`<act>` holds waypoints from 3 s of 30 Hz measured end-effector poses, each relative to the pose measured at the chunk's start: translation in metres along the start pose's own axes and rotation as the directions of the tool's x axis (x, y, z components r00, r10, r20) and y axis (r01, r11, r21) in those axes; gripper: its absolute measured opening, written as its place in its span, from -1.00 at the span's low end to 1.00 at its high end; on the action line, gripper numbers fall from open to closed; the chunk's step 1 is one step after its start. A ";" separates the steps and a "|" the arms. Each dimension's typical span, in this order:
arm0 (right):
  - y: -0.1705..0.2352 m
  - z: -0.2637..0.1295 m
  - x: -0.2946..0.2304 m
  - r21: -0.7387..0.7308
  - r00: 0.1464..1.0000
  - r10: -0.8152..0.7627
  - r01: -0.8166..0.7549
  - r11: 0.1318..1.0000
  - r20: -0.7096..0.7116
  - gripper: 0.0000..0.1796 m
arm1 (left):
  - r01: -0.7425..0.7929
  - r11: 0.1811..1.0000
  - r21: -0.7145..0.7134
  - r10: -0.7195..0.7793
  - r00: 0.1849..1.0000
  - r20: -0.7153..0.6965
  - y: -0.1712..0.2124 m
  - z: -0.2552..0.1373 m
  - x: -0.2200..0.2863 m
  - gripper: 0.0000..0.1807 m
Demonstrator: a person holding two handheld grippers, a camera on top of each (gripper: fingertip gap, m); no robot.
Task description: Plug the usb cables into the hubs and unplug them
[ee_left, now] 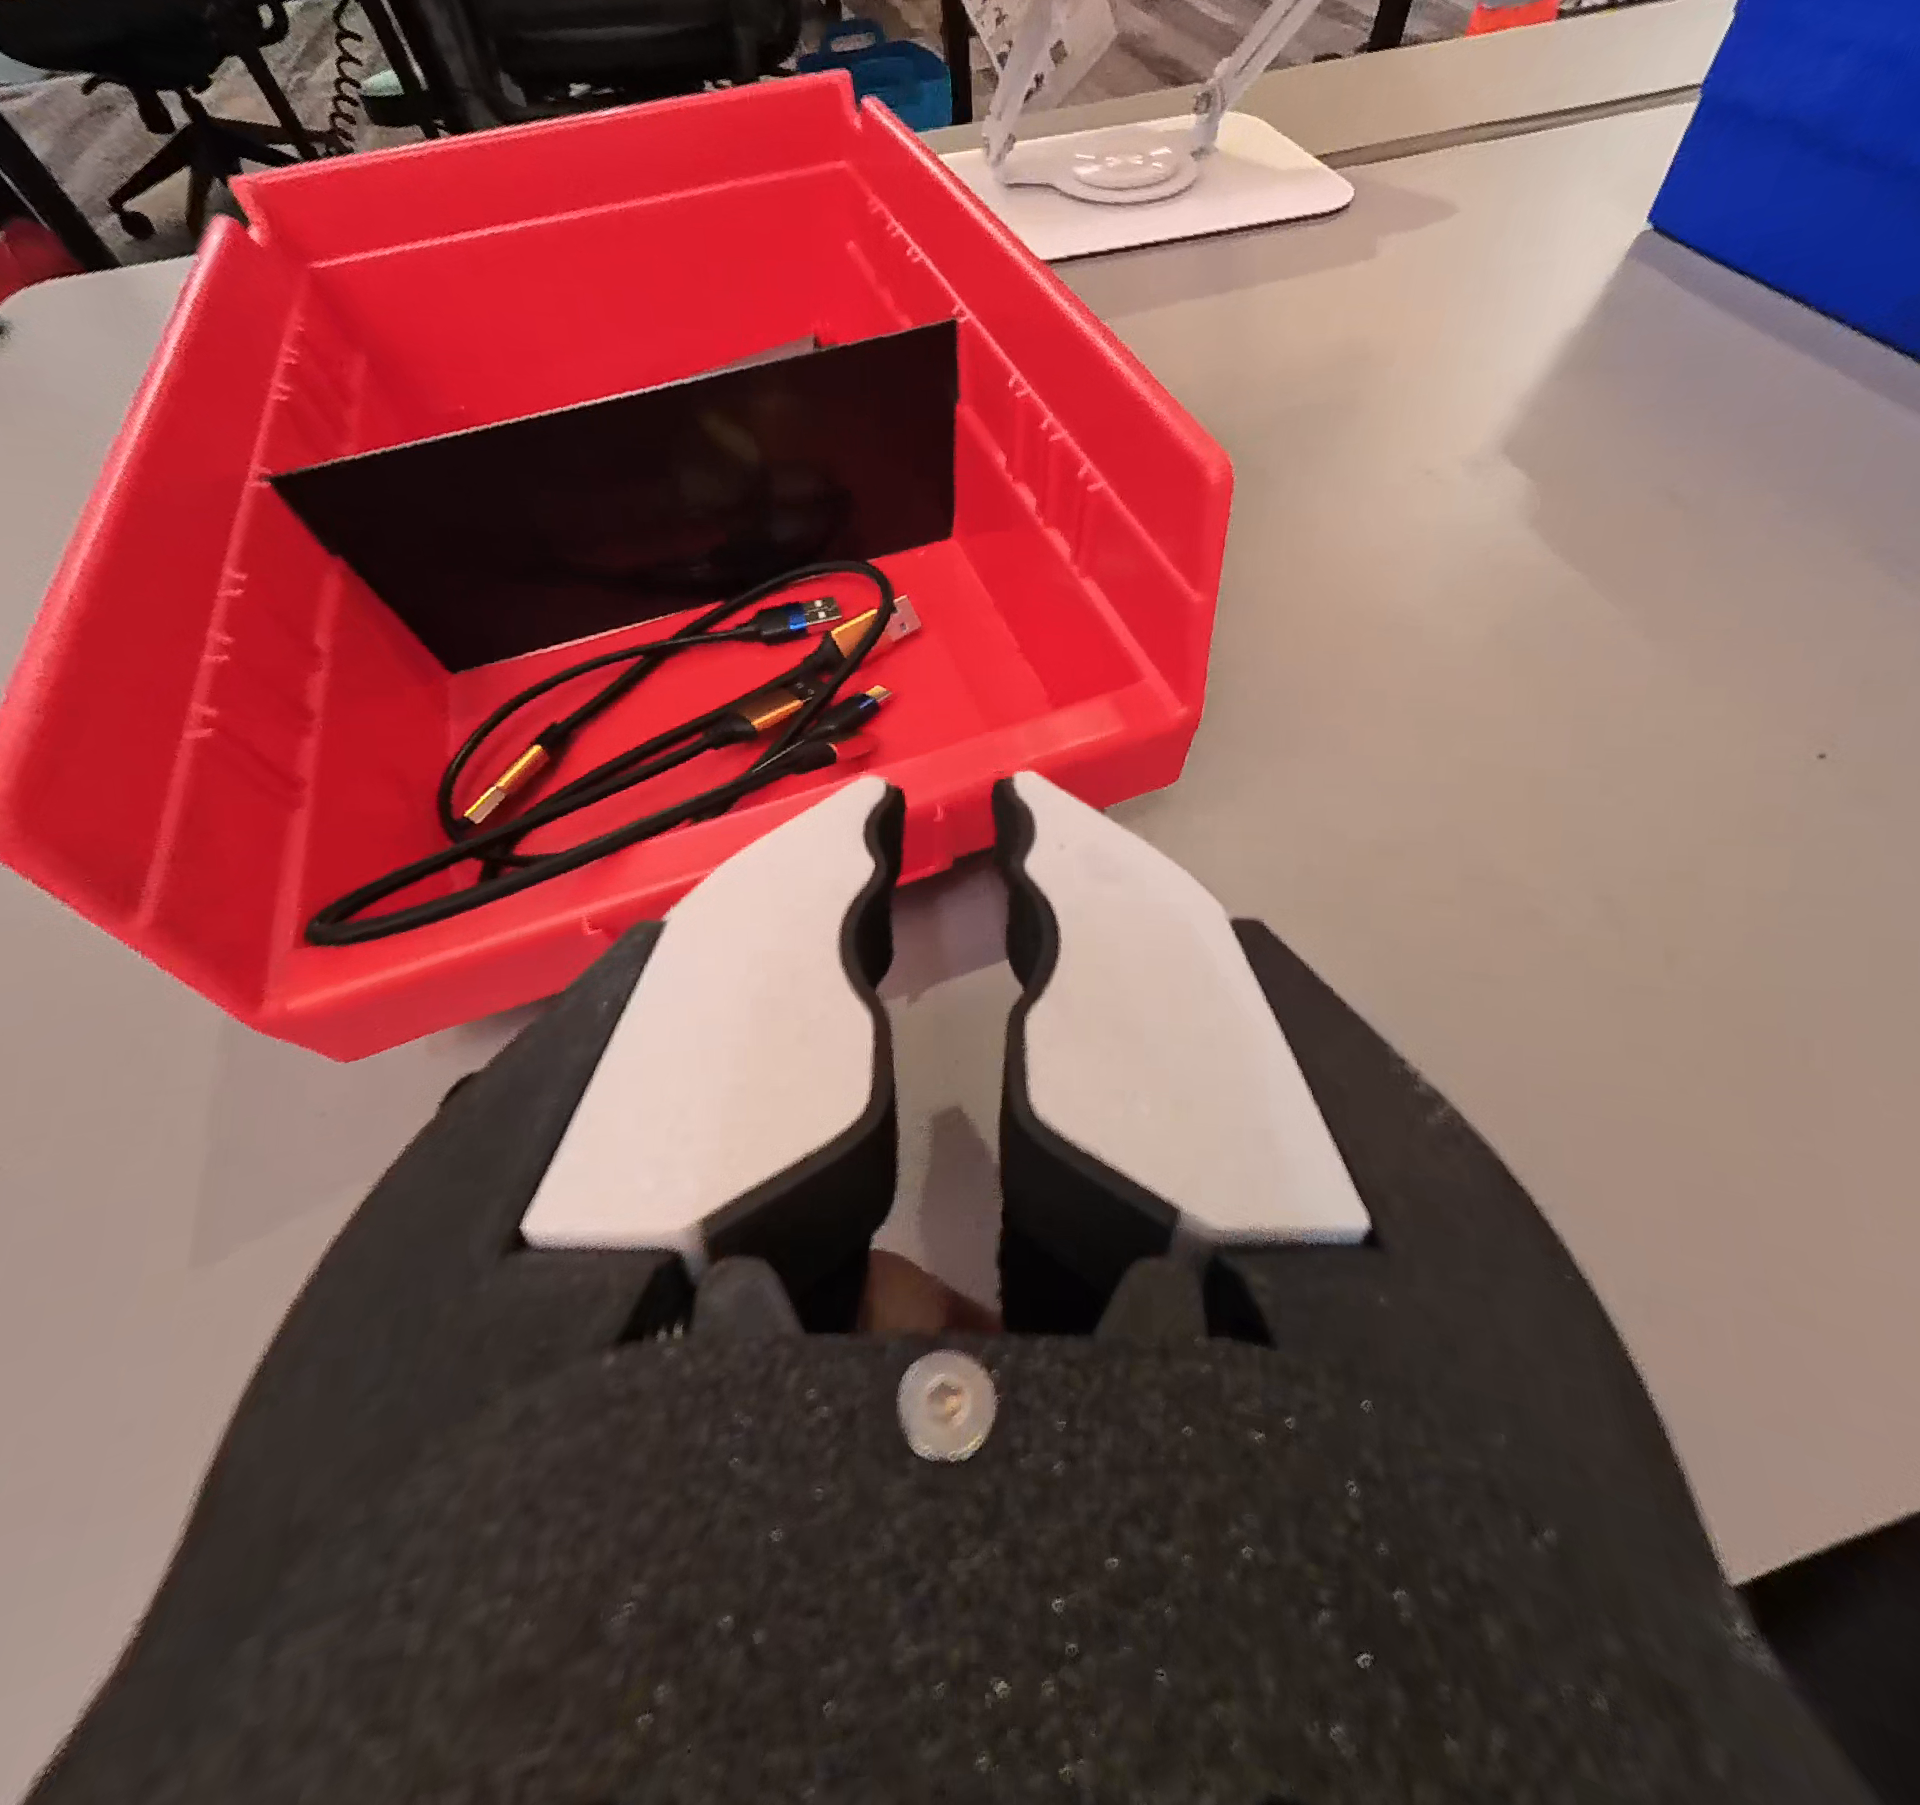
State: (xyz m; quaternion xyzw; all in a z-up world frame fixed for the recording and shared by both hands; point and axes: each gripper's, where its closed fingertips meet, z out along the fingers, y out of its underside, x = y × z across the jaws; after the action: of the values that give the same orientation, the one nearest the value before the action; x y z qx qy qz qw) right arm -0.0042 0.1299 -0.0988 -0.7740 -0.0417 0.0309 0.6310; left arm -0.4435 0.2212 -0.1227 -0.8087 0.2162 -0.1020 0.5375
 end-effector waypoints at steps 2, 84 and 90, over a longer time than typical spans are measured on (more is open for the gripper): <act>0.001 0.002 -0.016 0.001 0.998 -0.047 0.047 0.999 0.041 -0.75 | -0.020 1.000 -0.024 0.020 1.000 -0.007 0.004 0.001 0.000 -0.81; 0.026 0.028 -0.043 -0.135 0.966 0.151 -0.124 0.983 0.210 -0.75 | -0.390 0.908 -0.157 0.339 0.900 -0.274 -0.067 0.019 0.004 -0.75; 0.025 0.032 -0.050 -0.137 0.968 0.129 -0.101 0.986 0.217 -0.75 | -0.468 0.788 -0.401 0.308 0.863 -0.401 -0.027 0.077 -0.039 -0.78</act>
State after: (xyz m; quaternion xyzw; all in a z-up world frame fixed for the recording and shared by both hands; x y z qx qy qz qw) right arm -0.0560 0.1511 -0.1301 -0.8045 -0.0697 0.1521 0.5699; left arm -0.4408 0.3114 -0.1260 -0.8271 0.4810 -0.0579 0.2849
